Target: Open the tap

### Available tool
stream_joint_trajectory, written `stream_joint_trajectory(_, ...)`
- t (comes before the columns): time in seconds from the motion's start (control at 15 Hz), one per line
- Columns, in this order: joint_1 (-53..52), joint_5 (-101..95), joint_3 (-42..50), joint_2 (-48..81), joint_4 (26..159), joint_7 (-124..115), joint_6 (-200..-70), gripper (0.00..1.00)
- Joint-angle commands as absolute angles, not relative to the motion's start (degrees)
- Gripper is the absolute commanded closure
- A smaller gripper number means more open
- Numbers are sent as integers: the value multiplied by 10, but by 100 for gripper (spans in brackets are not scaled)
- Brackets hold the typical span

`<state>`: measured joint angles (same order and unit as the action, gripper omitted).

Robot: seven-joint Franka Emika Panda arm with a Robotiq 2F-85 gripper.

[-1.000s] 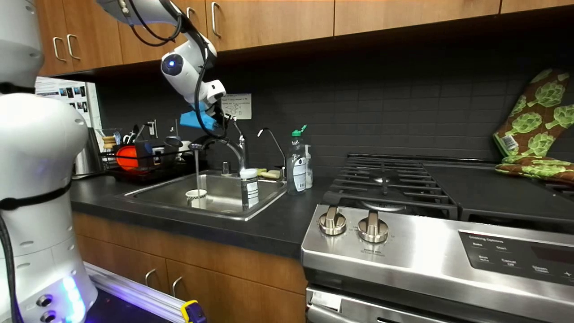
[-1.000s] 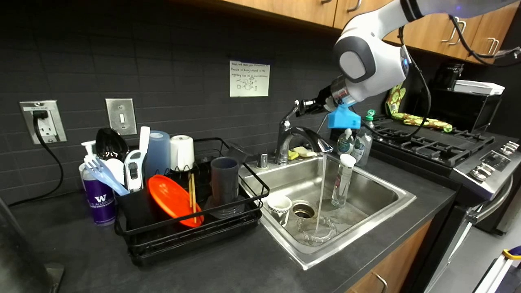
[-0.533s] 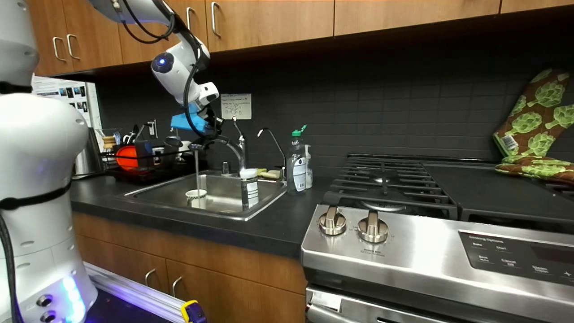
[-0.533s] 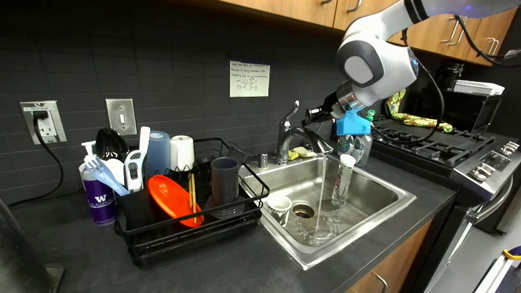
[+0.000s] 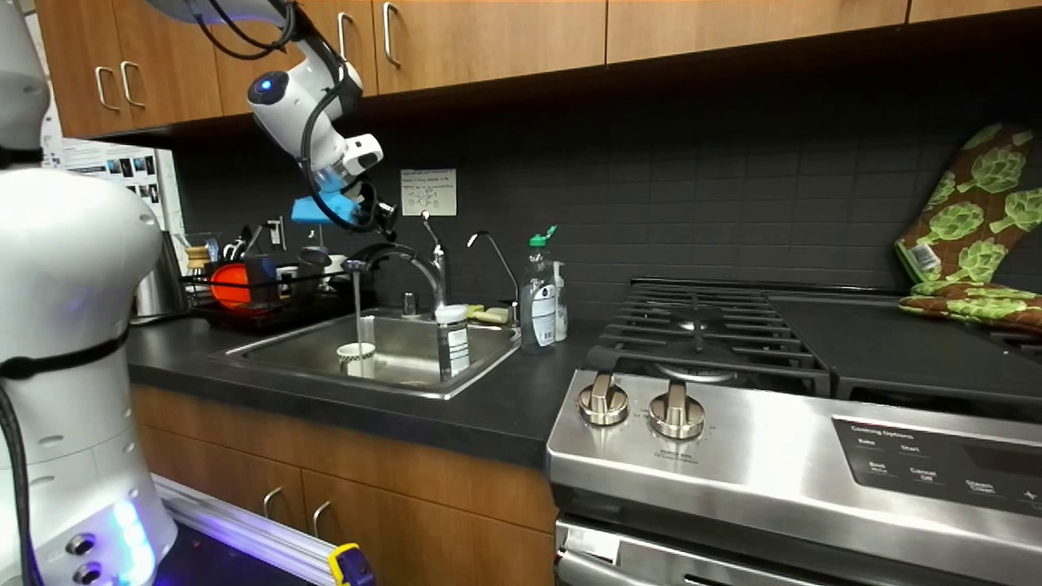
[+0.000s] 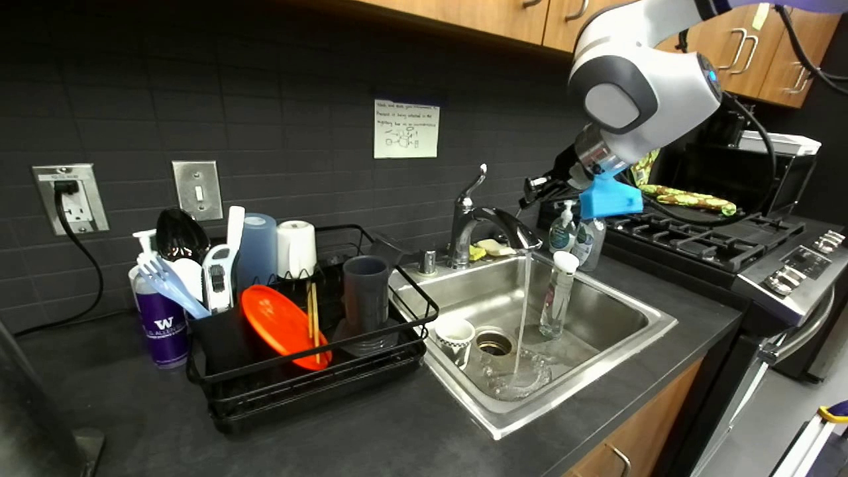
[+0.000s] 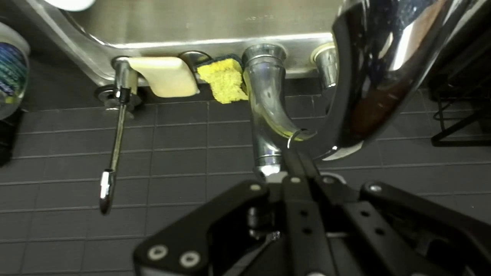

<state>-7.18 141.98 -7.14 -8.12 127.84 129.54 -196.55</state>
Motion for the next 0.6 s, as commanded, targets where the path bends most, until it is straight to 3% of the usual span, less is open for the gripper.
stream_joint_trajectory(0.0, -57, 1436, -74, -113, 1322, 1321, -1984, 100)
stream_joint_trajectory(0.53, -61, 1486, -68, -136, 1394, 1386, -1983, 100)
